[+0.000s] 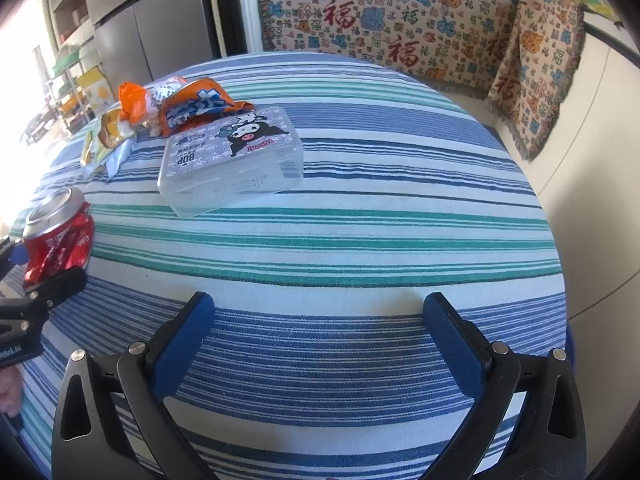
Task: Collect trash
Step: 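Grasp the crushed red can with the left tool while the right tool grasps the clear cartoon plastic box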
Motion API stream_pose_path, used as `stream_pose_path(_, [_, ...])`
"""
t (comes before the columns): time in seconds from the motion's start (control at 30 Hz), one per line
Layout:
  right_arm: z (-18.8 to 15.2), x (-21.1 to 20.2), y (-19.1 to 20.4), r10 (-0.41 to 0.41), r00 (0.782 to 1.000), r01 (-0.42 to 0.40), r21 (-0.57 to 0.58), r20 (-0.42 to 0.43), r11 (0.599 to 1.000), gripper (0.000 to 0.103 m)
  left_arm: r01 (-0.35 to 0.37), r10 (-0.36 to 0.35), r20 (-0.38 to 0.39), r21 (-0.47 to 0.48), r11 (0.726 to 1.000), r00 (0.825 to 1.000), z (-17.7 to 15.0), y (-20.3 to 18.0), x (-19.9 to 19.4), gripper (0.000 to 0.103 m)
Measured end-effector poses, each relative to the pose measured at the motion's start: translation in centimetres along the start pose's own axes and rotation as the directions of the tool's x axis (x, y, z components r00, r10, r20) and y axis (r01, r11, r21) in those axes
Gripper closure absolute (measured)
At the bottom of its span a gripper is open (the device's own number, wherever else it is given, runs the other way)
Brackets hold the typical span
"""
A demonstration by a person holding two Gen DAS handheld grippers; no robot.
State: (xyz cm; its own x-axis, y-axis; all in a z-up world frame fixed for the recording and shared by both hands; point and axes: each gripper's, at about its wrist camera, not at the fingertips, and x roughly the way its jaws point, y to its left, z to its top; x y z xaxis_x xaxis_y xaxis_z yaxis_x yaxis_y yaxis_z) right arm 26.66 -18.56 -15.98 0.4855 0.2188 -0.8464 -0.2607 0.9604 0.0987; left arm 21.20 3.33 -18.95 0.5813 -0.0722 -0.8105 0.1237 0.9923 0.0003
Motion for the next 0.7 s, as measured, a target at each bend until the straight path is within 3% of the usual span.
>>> stream_pose_path(0.13, [2.5, 1.0, 3.3, 0.096, 0.995, -0.096, -0.025, -0.009, 0.995, 0.001, 0.000, 0.000, 0.001, 0.000, 1.000, 1.000, -0.1, 0.0, -0.1, 0.028])
stream_pose_path(0.23, [4.3, 1.6, 4.5, -0.012, 0.998, 0.014, -0.020, 0.054, 1.000, 0.001, 0.001, -0.001, 0.001, 0.000, 1.000, 1.000, -0.1, 0.0, -0.1, 0.028])
stream_pose_path(0.33, [4.3, 2.2, 2.7, -0.054, 0.998, 0.052, 0.072, 0.032, 0.996, 0.002, 0.001, -0.001, 0.001, -0.001, 1.000, 1.000, -0.1, 0.0, -0.1, 0.028])
stream_pose_path(0.57, [0.9, 0.7, -4.9, -0.189, 0.982, 0.187, 0.189, -0.007, 0.964, 0.003, -0.004, 0.004, 0.000, 0.003, 1.000, 1.000, -0.2, 0.0, -0.1, 0.028])
stream_pose_path(0.63, [0.9, 0.1, -5.6, -0.169, 0.985, 0.169, 0.194, -0.020, 0.966, 0.003, -0.005, 0.005, 0.000, 0.005, 1.000, 1.000, -0.2, 0.0, -0.1, 0.027])
stream_pose_path(0.7, [1.6, -0.7, -4.7, -0.083, 0.996, 0.080, 0.192, 0.008, 0.978, 0.003, -0.007, 0.007, -0.001, 0.003, 1.000, 1.000, -0.1, -0.1, -0.1, 0.024])
